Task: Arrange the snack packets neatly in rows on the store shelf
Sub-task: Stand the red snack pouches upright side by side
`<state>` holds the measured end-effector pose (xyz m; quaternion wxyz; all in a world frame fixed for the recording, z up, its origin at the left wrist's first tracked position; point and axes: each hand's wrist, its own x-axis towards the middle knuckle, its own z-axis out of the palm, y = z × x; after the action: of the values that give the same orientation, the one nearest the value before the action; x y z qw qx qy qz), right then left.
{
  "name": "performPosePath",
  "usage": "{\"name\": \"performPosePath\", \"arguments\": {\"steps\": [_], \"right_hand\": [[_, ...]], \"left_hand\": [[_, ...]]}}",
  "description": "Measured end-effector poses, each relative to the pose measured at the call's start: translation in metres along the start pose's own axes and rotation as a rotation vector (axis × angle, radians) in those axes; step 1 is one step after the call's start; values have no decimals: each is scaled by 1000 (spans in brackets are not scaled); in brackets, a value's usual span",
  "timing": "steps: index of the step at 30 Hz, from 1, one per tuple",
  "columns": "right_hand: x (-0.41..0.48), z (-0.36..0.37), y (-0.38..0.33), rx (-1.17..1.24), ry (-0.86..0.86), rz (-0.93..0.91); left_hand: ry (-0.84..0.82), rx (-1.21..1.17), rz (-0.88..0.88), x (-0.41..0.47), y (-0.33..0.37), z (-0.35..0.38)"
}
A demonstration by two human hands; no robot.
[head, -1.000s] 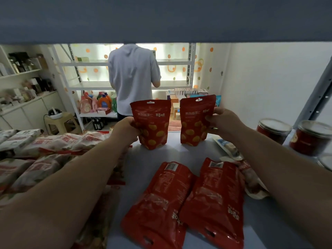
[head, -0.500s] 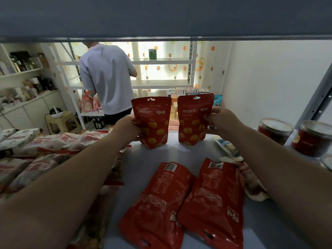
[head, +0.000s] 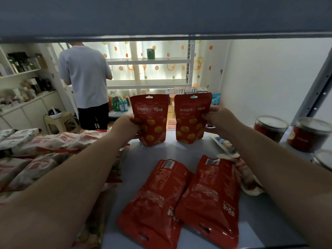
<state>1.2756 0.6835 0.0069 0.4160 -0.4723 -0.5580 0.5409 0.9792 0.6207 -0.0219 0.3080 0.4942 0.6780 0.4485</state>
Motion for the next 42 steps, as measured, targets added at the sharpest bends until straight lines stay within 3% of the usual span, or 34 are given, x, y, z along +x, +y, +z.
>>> {"name": "performPosePath", "arguments": {"steps": [10,17,23,28,32,38,42], "right_hand": [[-9,-1,2,-88,30,-32],[-42,2,1,-509,174,-185],[-79,10,12,-754,102,-382],[-113,34,16,-870,109,-336],[-137,52,7,-921,137,-340],[-179,71,16,-1131,56,-296],[-211,78,28,-1241,33,-257]], "left_hand": [[20,54,6,-15,11,6],[47,393,199,-30,21,4],[79,445,241,-42,16,-19],[62,323,65,-49,13,-32],[49,435,84,-71,17,-36],[-162,843,414,-133,7,-32],[-278,931,597,-170,4,-22]]}}
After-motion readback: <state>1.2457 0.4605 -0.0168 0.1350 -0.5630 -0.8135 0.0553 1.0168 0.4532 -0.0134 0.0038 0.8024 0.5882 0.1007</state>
